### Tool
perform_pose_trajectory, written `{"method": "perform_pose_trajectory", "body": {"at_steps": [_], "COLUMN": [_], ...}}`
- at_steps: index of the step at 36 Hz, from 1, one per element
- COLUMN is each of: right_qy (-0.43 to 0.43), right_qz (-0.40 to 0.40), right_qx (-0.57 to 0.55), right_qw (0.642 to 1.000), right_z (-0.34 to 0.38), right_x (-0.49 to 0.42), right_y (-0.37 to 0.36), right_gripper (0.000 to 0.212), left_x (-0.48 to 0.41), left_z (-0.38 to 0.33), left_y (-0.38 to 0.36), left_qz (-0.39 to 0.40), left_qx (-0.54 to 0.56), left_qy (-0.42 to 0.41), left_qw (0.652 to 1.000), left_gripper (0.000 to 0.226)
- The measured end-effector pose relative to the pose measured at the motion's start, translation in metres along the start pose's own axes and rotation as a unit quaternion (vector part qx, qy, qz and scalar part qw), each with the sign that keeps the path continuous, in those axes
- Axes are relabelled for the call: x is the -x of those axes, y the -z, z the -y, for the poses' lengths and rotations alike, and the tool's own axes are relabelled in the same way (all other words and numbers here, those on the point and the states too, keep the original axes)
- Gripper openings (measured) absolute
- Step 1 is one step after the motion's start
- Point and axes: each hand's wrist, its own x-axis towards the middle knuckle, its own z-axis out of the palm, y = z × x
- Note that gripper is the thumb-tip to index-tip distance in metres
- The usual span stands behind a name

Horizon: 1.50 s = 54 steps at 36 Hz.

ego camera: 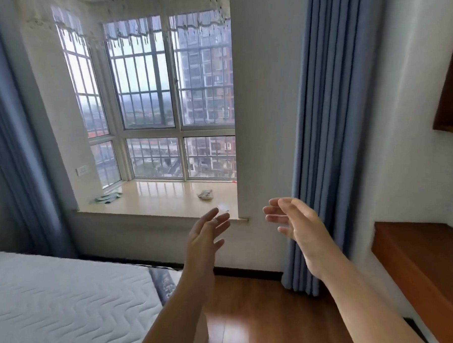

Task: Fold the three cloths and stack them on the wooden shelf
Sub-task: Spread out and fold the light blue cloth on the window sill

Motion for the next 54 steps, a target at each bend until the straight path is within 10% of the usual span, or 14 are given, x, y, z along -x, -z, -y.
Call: {"method": "perform_pose_trajectory", "body": {"at_steps": [54], "right_qy": [-0.108], "right_qz": [0.220], "right_qx": [-0.074], "right_qw": [0.967], "right_z": [-0.261], "right_x": [-0.889], "right_y": [-0.269], "right_gripper": [0.020], "left_x": [-0.865], "left_z": [0.170], "left_y": [0.078], "left_qz": [-0.253], "left_qx": [-0.018], "left_qy": [0.022], "left_qw": [0.967], "left_gripper": [0.030]}}
